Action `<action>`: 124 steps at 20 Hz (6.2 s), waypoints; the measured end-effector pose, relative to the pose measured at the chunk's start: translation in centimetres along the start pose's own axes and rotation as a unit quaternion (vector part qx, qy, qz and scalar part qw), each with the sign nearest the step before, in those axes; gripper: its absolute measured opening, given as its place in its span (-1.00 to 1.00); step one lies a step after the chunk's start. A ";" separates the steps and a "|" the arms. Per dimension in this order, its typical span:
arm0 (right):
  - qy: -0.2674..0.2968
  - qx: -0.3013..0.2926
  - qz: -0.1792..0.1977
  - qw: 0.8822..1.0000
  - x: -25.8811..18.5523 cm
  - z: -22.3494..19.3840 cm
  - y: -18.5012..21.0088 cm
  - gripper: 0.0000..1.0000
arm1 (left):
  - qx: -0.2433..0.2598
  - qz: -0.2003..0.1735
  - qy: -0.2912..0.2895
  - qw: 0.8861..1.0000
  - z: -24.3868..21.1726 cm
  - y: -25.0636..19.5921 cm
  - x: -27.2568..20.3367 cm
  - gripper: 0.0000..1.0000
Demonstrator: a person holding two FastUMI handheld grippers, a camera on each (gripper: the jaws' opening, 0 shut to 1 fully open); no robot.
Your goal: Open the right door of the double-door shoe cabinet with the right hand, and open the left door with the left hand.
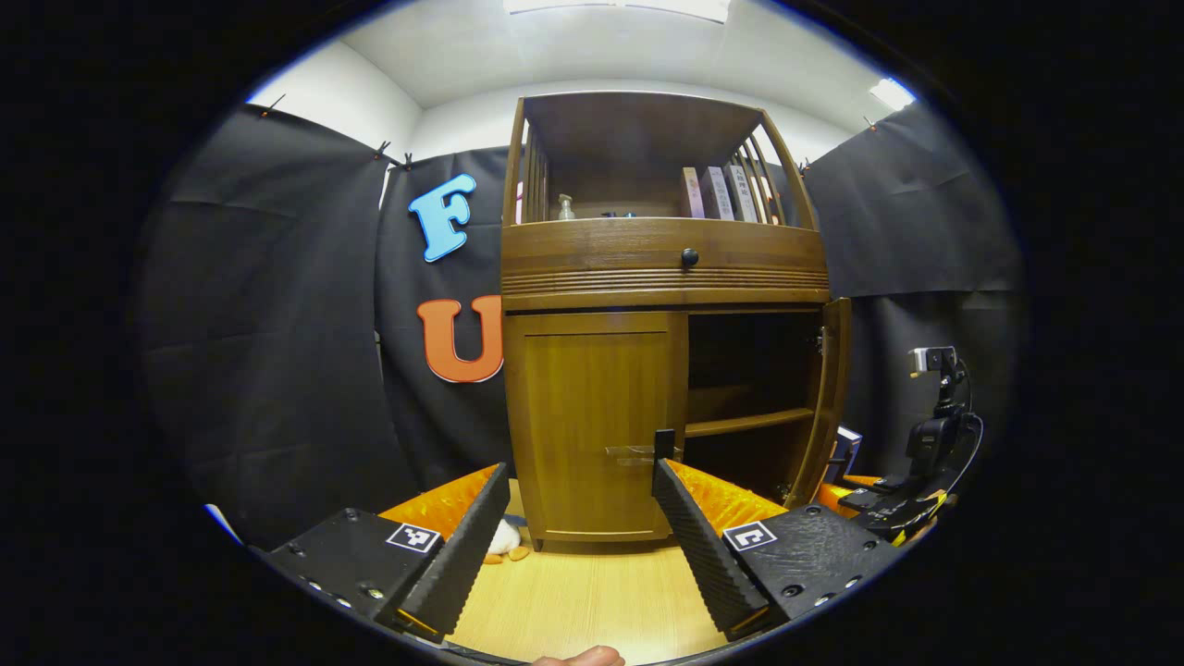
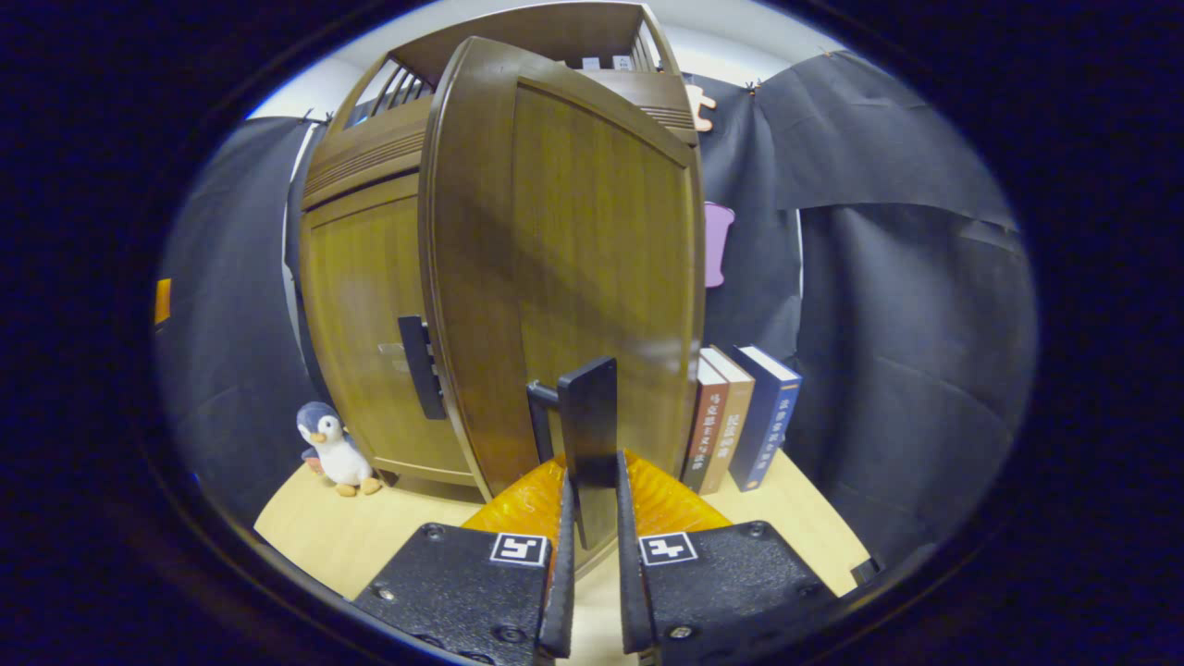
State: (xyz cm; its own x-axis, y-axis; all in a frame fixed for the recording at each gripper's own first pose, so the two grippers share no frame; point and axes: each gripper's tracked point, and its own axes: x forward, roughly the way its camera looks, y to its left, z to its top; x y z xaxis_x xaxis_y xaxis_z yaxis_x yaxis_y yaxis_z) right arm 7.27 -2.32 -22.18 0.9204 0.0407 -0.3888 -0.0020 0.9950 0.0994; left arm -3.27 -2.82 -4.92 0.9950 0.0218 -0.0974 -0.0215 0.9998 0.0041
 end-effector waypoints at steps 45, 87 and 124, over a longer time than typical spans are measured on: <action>-0.080 -0.035 -0.156 0.984 -12.3 3.8 -16.3 0.34 | 0.013 -0.053 0.054 0.997 -10.0 -9.3 22.5 0.84; -0.061 -0.068 -0.104 0.990 -10.8 2.1 -12.5 0.25 | -0.001 -0.070 0.078 0.995 -12.2 -7.5 18.8 -0.63; -0.066 -0.145 0.081 0.984 -6.7 1.0 3.8 0.24 | -0.012 0.055 0.068 0.996 -13.8 9.7 4.7 -0.64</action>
State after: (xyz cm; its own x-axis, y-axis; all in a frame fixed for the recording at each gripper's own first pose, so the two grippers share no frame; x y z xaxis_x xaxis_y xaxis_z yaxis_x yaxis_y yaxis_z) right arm 1.47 1.09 -18.23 0.9417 0.2079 -0.2644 -0.2469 0.9612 -0.1235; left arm -0.16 7.05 -19.06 0.9641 0.1292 -0.2321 -0.1330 0.9911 -0.0007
